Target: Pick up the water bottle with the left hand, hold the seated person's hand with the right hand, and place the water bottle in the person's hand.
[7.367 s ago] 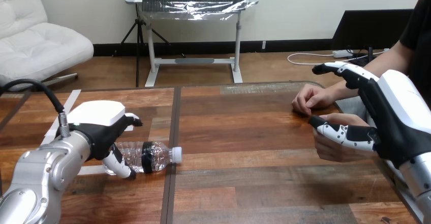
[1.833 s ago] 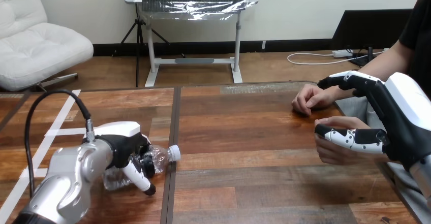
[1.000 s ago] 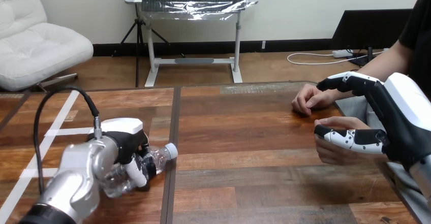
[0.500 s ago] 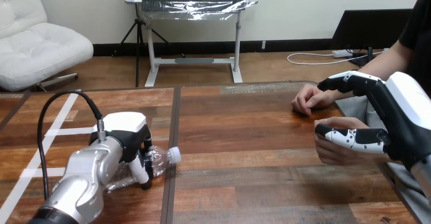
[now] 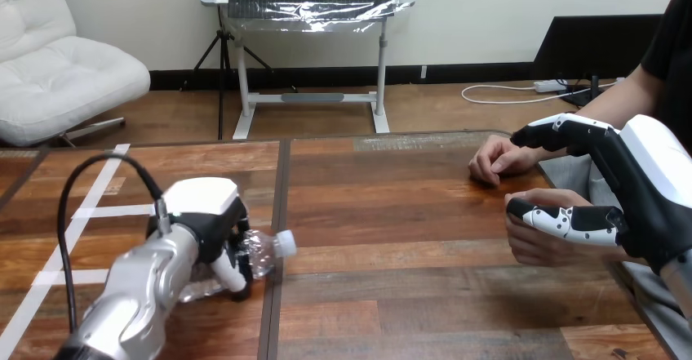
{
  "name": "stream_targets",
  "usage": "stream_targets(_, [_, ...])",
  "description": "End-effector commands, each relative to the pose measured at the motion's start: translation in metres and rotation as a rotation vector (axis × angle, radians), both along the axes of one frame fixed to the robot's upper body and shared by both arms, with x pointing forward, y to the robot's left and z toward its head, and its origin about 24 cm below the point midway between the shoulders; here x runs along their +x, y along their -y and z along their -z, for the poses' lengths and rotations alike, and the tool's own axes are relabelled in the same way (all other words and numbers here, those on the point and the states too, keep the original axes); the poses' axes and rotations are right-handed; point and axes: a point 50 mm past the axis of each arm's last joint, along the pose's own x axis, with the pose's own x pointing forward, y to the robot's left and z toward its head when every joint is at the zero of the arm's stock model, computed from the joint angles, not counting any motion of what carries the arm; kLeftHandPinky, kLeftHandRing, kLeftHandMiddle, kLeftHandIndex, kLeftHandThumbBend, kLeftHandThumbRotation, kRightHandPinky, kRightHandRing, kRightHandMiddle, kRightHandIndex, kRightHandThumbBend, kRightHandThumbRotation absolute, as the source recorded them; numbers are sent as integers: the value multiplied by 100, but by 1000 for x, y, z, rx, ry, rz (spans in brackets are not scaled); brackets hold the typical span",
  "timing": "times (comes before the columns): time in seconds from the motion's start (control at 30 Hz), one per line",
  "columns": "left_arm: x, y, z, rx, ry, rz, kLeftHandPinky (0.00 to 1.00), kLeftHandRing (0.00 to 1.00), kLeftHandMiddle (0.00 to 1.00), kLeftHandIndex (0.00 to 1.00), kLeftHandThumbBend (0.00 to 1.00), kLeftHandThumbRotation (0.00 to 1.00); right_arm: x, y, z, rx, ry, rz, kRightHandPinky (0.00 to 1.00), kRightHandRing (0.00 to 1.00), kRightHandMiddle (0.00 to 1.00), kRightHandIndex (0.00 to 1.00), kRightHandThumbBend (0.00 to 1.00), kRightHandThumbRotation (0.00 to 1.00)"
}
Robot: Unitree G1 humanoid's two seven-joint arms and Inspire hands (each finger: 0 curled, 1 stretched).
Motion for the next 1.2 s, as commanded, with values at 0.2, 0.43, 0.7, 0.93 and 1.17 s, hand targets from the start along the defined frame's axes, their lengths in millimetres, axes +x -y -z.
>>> stream_targets(0.2, [2, -3, -12, -82, 155, 24, 39, 47, 53, 54, 67, 0, 4, -1, -21, -10, 90, 1, 73, 75, 73, 70, 61, 0])
stream_targets(0.43, [-1, -5, -12, -127, 186, 26, 38, 44, 51, 54, 64, 0, 5, -1, -21, -10, 87, 3, 73, 75, 74, 70, 61, 0])
stream_targets(0.7, [-5, -7, -13, -228, 238, 23, 37, 43, 50, 53, 61, 0, 5, -1, -21, -8, 82, 9, 74, 76, 74, 71, 61, 0])
stream_targets(0.93, [-9, -8, -16, -428, 293, -2, 36, 41, 48, 52, 60, 0, 5, -1, -21, 3, 83, 9, 74, 76, 75, 71, 61, 0])
stream_targets(1.17, [-14, -9, -20, -689, 373, -63, 35, 39, 45, 52, 59, 0, 6, -1, -21, 0, 83, 12, 74, 77, 75, 71, 61, 0])
